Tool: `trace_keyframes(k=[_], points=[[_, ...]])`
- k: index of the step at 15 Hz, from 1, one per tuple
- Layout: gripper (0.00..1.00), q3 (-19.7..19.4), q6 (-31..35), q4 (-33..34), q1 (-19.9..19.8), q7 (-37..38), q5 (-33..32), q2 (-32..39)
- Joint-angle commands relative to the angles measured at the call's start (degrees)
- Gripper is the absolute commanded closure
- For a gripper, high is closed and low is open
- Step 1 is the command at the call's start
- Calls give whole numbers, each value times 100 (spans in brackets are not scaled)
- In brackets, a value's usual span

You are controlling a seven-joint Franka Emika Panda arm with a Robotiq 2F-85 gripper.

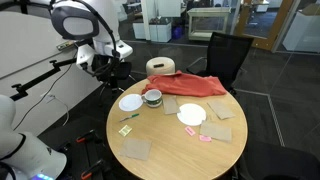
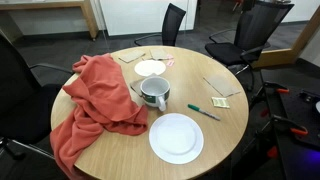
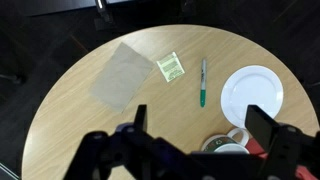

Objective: Move the mug cup to the right

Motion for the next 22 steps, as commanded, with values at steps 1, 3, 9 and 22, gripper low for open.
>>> trace_keyframes(k=[1,3,9,22], points=[[0,28,-8,9,-33,-10,9,2],[0,28,-8,9,-33,-10,9,2],[0,28,-8,9,-33,-10,9,2],[0,274,1256,348,39,231,-132,864]])
